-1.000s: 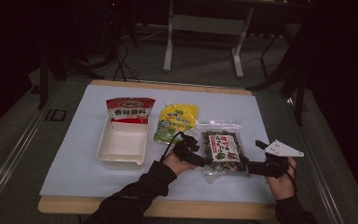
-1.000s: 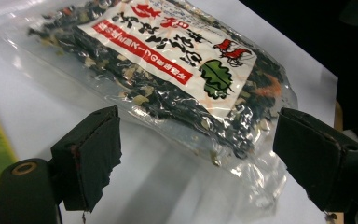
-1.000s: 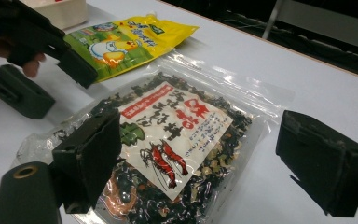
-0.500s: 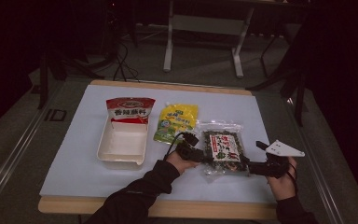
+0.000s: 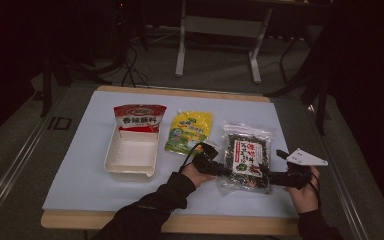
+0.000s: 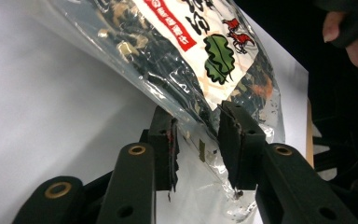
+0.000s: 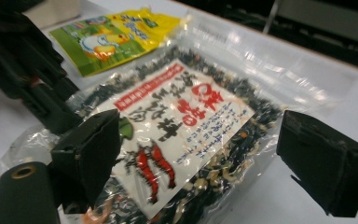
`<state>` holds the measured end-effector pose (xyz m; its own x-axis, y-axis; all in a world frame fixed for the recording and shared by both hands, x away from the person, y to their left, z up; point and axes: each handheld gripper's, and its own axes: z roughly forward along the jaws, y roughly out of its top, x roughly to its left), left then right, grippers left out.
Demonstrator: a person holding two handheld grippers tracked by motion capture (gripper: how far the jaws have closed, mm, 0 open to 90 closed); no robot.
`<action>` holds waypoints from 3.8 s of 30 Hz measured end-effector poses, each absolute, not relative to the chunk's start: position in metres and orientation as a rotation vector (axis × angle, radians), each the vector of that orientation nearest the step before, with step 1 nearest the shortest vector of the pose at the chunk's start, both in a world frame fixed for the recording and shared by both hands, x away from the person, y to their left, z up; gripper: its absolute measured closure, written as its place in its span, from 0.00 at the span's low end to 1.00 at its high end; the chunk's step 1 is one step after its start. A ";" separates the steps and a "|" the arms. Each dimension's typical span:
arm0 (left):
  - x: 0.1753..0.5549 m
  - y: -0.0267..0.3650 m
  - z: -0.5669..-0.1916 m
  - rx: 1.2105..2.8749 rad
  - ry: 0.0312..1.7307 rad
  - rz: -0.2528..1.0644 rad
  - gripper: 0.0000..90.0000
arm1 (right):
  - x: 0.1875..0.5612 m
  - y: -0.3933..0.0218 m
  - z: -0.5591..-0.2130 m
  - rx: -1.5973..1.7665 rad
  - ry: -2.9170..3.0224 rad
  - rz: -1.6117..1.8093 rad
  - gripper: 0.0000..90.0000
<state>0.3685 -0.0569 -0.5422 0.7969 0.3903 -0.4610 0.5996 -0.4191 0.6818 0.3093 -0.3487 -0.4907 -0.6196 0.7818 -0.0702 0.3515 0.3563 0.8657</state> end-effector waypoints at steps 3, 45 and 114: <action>0.367 -0.056 -0.542 2.066 0.726 -0.280 0.80 | 0.312 -0.351 -0.492 1.044 2.170 1.195 0.14; 0.358 -0.049 -0.535 2.008 0.578 -0.271 0.68 | 0.324 -0.353 -0.499 1.216 2.310 1.262 0.27; 0.335 0.079 -0.402 1.769 0.530 0.008 0.85 | 0.306 -0.338 -0.469 0.991 2.294 1.406 0.15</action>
<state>0.3352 0.0794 -0.4022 0.8951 0.3539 -0.2711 0.3459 -0.1677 0.9232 0.3056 -0.3379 -0.4690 -0.7280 0.6758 0.1156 0.4098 0.2937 0.8636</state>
